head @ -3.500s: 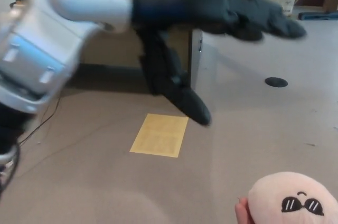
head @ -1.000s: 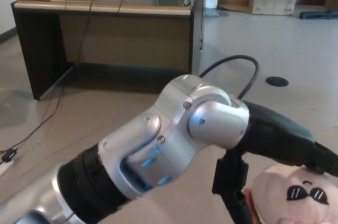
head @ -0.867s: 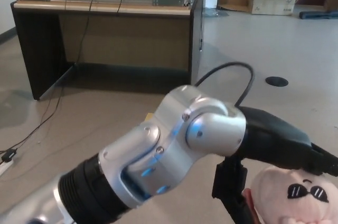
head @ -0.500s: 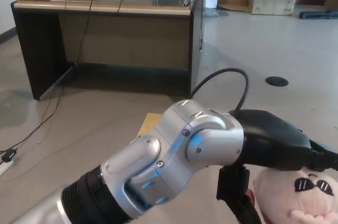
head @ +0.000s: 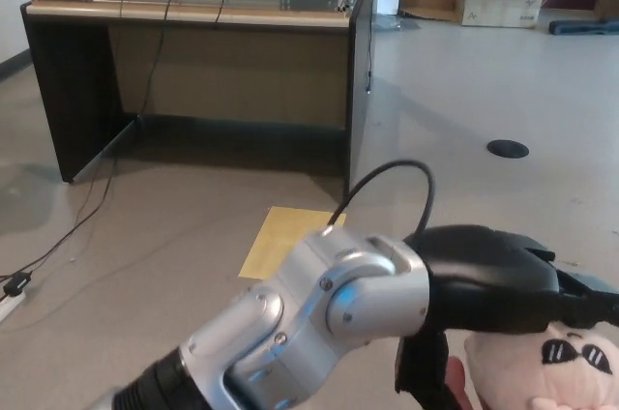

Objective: The robot extends its left hand to pick up an emotional support dumpling from the palm of a person and brings its hand down by its side. Then it extends its arm again to hand the dumpling back to the person.

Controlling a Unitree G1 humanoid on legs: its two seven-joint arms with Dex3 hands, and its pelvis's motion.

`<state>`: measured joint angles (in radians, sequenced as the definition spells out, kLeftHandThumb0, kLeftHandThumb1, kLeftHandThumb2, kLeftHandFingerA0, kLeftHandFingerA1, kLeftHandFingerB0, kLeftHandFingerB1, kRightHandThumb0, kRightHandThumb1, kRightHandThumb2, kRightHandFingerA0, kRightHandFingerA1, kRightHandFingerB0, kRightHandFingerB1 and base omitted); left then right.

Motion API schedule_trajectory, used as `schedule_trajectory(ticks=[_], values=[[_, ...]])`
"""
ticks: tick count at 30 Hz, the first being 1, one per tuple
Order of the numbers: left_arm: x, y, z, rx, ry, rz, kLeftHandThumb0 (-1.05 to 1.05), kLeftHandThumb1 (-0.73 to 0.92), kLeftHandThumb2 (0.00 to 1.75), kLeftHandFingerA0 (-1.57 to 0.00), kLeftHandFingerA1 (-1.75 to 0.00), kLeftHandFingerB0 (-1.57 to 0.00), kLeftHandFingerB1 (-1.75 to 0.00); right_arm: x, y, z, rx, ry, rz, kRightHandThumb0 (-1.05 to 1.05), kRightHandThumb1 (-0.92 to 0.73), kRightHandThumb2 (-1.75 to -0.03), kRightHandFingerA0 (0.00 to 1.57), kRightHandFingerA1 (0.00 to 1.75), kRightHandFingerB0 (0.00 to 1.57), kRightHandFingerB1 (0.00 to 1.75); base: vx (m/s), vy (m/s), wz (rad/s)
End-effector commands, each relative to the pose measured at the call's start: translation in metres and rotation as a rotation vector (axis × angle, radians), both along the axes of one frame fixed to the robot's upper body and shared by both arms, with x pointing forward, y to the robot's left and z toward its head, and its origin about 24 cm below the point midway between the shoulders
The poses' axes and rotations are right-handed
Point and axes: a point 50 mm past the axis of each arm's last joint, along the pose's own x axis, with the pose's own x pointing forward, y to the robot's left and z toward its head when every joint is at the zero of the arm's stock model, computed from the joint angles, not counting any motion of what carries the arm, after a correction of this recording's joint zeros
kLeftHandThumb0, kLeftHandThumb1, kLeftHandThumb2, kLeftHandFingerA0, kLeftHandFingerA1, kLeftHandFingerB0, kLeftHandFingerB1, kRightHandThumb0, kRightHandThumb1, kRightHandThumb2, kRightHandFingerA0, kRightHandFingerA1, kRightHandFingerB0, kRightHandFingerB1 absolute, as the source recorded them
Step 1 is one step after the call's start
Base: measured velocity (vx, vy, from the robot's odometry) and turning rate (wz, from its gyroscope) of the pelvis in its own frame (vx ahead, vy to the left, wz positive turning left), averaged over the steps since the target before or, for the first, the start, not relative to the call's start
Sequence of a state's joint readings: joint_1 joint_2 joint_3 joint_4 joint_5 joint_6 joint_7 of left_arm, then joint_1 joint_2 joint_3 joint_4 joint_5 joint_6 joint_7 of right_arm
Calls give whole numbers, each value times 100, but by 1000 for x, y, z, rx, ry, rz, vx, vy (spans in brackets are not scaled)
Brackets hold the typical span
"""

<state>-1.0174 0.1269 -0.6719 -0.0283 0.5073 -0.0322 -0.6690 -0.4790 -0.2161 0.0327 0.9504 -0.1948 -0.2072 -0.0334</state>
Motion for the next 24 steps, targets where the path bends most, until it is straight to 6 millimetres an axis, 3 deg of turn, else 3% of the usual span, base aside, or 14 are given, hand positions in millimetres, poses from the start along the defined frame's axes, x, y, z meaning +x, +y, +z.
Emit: schedule_trajectory(ticks=[1,9,18,19,20,22,23,24], values=[[-1,2,-5,-176,-107,-58,-31,-24,79,-15,-61,0,-52,0,-3,1,-5,9,-8,-59,-59,-86,60,68,16,43,0,0,0],[3,5,-7,-258,-127,-68,-26,-19,80,-25,-63,-11,-55,3,-1,4,-1,1,-9,-59,-59,-86,60,68,16,43,0,0,0],[6,8,-9,-324,-126,-55,-25,-18,80,-24,-63,-14,-55,8,1,8,2,-9,-7,-59,-59,-86,60,68,16,43,0,0,0],[7,9,-9,-336,-119,-51,-105,21,119,-30,-66,-27,-42,8,1,8,3,-10,-7,-59,-59,-86,60,68,16,43,0,0,0],[8,10,-8,-366,-88,-24,-20,-20,78,-28,-63,-26,-59,9,2,9,3,-12,-5,-59,-59,-86,60,68,16,43,0,0,0],[9,11,-8,-389,-56,2,-20,-20,78,-28,-63,-26,-59,10,2,9,3,-13,-5,-59,-59,-86,60,68,16,43,0,0,0],[10,11,-7,-406,-31,14,103,-73,0,-36,-56,-46,-35,10,2,10,4,-14,-5,-59,-59,-86,60,68,16,43,0,0,0],[10,11,-7,-410,-25,15,103,-73,0,-36,-56,-46,-35,10,2,10,4,-14,-5,-59,-59,-86,60,68,16,43,0,0,0]])
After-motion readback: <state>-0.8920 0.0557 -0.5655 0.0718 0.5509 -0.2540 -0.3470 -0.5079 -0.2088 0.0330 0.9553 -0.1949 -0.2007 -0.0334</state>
